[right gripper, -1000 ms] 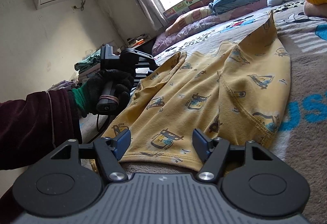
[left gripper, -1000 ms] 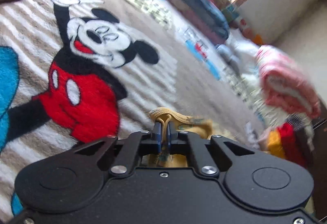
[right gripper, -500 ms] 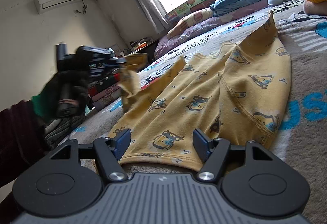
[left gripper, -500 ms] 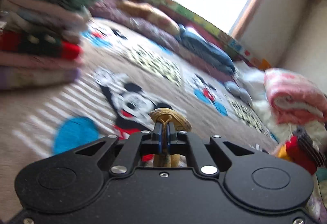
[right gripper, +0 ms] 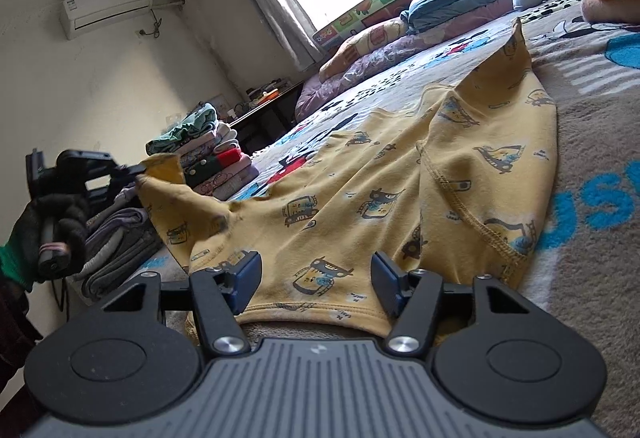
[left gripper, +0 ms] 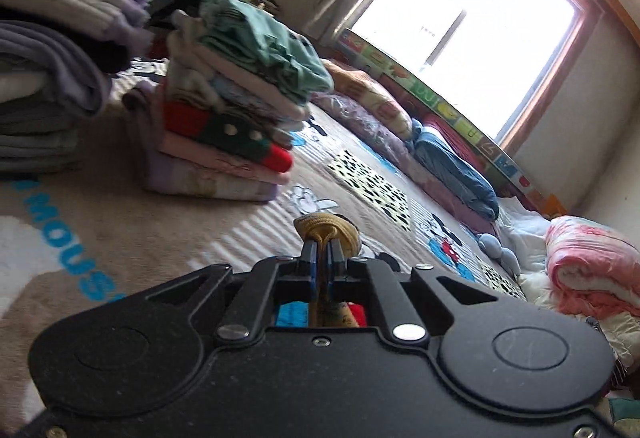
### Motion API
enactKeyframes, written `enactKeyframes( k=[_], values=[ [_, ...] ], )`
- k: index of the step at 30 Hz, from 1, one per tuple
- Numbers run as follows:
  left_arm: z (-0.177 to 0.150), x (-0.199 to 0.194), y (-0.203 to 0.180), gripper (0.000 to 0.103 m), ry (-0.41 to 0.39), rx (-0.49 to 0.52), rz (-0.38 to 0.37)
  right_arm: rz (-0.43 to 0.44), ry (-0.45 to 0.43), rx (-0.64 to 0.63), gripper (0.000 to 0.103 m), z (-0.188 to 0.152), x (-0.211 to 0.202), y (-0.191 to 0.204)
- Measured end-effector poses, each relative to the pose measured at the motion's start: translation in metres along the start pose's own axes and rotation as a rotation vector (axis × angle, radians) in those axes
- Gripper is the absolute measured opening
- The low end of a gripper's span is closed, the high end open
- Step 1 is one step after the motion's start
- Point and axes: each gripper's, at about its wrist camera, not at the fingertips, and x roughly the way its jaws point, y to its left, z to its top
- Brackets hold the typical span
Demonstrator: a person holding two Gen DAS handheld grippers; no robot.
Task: Fold clothes
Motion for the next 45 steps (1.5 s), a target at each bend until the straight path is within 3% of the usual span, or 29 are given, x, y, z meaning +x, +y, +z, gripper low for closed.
enactKeyframes(
  k=[6, 10, 17, 18, 19, 21, 24, 27, 29, 30, 31, 33, 34, 37, 39, 43, 45],
  values=[
    [-0.006, -0.005, 0.024, 0.002, -0.012, -0.048, 0.008, -0.014, -0.003, 0.009, 0.055, -0.001, 0.0, -0.002],
    [-0.025, 0.02, 0.049, 0.002, 0.013, -0.083, 0.046, -0.036, 0.01, -0.008, 0.053, 0.0, 0.001, 0.001],
    [-0.05, 0.052, 0.123, 0.026, 0.112, -0.382, 0.031, -0.121, 0.034, -0.085, 0.054, 0.003, -0.003, 0.017],
    [-0.048, 0.051, 0.125, 0.038, 0.103, -0.371, 0.031, -0.137, 0.023, -0.122, 0.054, 0.004, -0.007, 0.026],
    [-0.045, 0.05, 0.125, 0.043, 0.092, -0.353, 0.031, -0.153, 0.013, -0.159, 0.055, 0.005, -0.011, 0.034],
    [-0.043, 0.051, 0.128, 0.044, 0.102, -0.358, 0.015, -0.177, -0.009, -0.285, 0.055, 0.006, -0.018, 0.058],
    [-0.044, 0.052, 0.127, 0.044, 0.122, -0.348, 0.002, -0.162, 0.008, -0.604, 0.045, -0.007, -0.014, 0.116],
    [-0.044, 0.054, 0.122, 0.043, 0.136, -0.312, -0.006, -0.141, 0.075, -0.742, 0.042, -0.026, 0.007, 0.148],
    [-0.043, 0.055, 0.121, 0.037, 0.141, -0.288, -0.011, -0.148, 0.113, -0.728, 0.042, -0.028, 0.021, 0.149],
    [-0.043, 0.057, 0.12, 0.018, 0.145, -0.274, -0.014, -0.151, 0.132, -0.721, 0.042, -0.029, 0.028, 0.15],
    [-0.042, 0.059, 0.12, 0.012, 0.149, -0.26, -0.016, -0.155, 0.15, -0.715, 0.038, -0.03, 0.035, 0.15],
    [-0.041, 0.061, 0.12, 0.01, 0.144, -0.258, -0.018, -0.161, 0.188, -0.701, 0.006, -0.032, 0.049, 0.152],
    [-0.04, 0.062, 0.121, 0.01, 0.14, -0.258, -0.018, -0.166, 0.201, -0.679, 0.007, -0.031, 0.056, 0.151],
    [-0.038, 0.07, 0.122, 0.01, 0.148, -0.266, -0.017, -0.183, 0.164, -0.384, 0.009, 0.004, 0.059, 0.116],
    [-0.038, 0.075, 0.122, 0.01, 0.155, -0.271, -0.008, -0.197, 0.178, -0.297, 0.009, 0.017, 0.063, 0.099],
    [-0.037, 0.08, 0.122, 0.01, 0.169, -0.294, -0.006, -0.251, 0.184, -0.337, 0.014, 0.02, 0.061, 0.097],
    [-0.036, 0.079, 0.125, 0.012, 0.178, -0.319, -0.015, -0.26, 0.142, -0.444, 0.027, 0.015, 0.05, 0.115]
  ],
)
